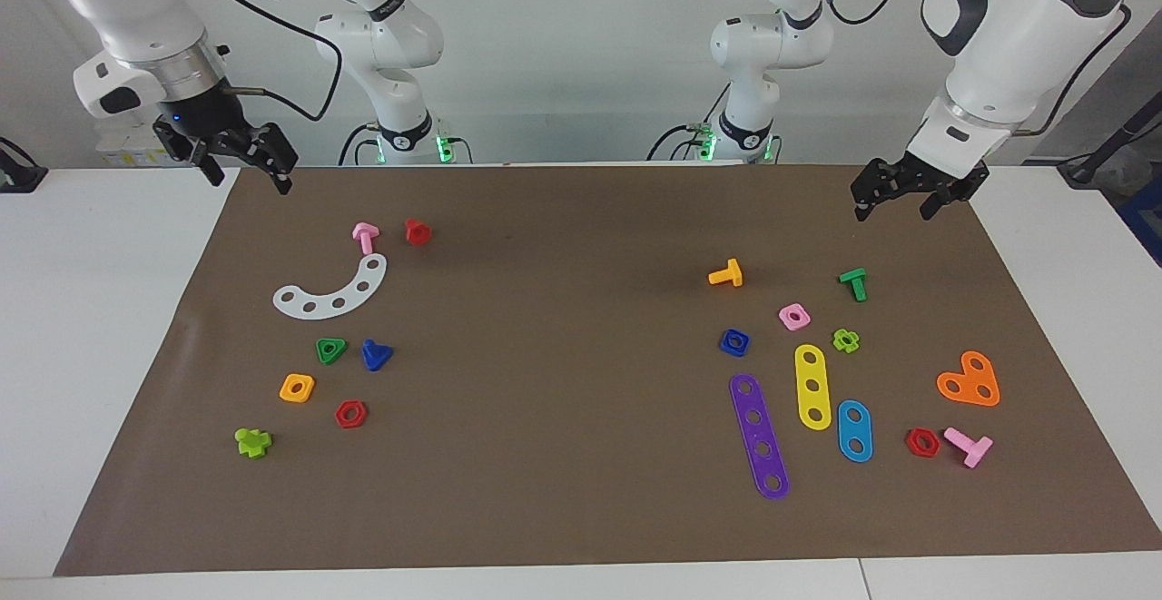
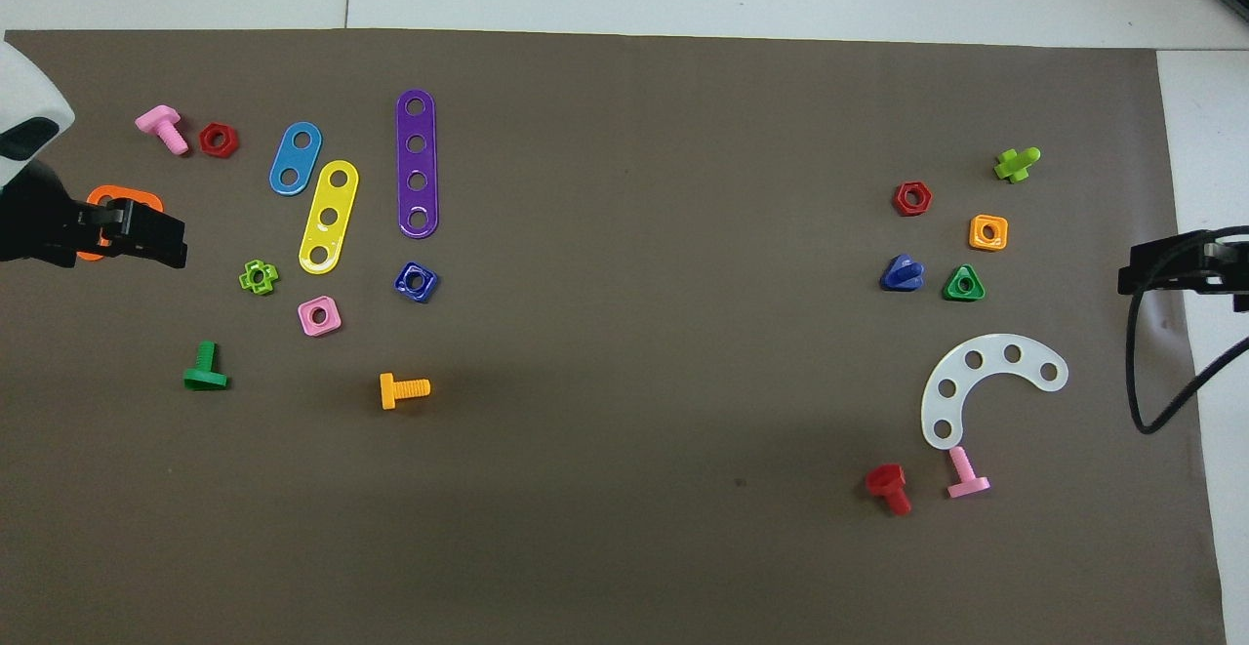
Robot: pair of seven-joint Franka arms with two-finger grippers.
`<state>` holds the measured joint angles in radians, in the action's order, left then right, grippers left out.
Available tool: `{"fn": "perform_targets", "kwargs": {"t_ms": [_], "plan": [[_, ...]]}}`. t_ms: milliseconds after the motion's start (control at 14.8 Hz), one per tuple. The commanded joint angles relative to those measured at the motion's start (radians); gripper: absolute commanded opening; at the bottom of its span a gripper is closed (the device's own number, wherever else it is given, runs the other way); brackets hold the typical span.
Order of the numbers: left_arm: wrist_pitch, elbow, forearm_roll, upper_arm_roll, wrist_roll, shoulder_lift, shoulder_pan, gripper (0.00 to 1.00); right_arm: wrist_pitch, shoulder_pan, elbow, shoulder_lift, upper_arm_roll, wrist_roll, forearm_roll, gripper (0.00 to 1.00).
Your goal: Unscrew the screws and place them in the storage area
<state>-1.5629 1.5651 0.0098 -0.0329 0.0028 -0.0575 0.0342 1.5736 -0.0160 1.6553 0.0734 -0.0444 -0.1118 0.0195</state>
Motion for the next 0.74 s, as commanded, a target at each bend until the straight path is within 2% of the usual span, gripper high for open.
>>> {"fn": "perform_targets", "kwargs": {"t_ms": [0, 676], "plan": [[-0.029, 0.041, -0.013, 0.005, 0.005, 0.031, 0.006, 1.0, -0.012, 0.017, -0.008, -0.001, 0.009, -0.045, -0.003, 1.0], [-0.026, 0.041, -0.013, 0.005, 0.016, 0.034, 0.007, 1.0, -0.014, 0.018, -0.006, 0.003, 0.021, -0.031, -0.015, 1.0]]}}
